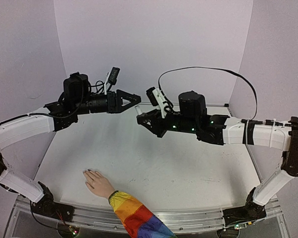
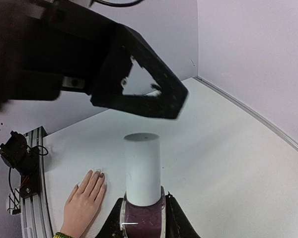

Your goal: Paint the nails

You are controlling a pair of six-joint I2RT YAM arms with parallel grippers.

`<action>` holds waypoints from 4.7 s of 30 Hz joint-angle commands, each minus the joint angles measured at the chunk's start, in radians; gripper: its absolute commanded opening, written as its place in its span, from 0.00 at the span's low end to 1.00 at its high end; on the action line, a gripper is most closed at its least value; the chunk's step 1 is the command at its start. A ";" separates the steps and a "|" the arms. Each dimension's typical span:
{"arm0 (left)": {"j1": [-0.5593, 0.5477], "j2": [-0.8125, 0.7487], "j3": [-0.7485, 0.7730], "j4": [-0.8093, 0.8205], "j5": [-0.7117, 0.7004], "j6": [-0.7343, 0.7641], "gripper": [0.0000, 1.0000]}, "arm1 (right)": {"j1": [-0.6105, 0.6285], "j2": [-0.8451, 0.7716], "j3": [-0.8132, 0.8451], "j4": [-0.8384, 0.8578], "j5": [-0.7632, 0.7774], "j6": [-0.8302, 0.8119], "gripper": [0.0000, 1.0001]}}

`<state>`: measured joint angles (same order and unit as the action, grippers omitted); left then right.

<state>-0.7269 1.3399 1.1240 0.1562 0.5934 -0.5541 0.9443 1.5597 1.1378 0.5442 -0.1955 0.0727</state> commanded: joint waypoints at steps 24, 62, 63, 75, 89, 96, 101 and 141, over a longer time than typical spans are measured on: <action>-0.074 0.064 0.092 -0.009 0.188 0.156 0.00 | 0.031 -0.029 0.048 0.159 -0.294 0.026 0.00; 0.112 0.034 0.027 -0.038 0.176 -0.030 0.84 | -0.007 -0.058 -0.030 0.075 0.104 -0.041 0.00; 0.107 0.051 0.037 -0.038 0.184 -0.042 0.83 | -0.006 -0.042 -0.021 0.074 0.093 -0.038 0.00; 0.045 0.135 0.069 -0.041 0.098 -0.064 0.61 | 0.004 0.038 0.028 0.083 0.050 -0.023 0.00; -0.005 0.143 0.093 -0.091 0.033 -0.009 0.18 | 0.022 0.060 0.069 0.064 0.094 -0.007 0.00; -0.031 0.132 0.118 -0.103 0.149 0.105 0.00 | 0.007 0.018 0.065 0.103 -0.050 0.036 0.00; -0.091 0.040 0.130 -0.097 0.480 0.322 0.00 | -0.068 0.007 0.066 0.211 -0.935 0.061 0.00; -0.051 0.099 0.240 -0.486 0.214 0.396 0.57 | -0.084 -0.037 0.030 -0.111 -0.397 -0.064 0.00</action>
<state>-0.7761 1.4319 1.3045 -0.3141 0.8143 -0.1852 0.8597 1.5120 1.1103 0.4156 -0.5976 0.0254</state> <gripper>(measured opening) 0.625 0.219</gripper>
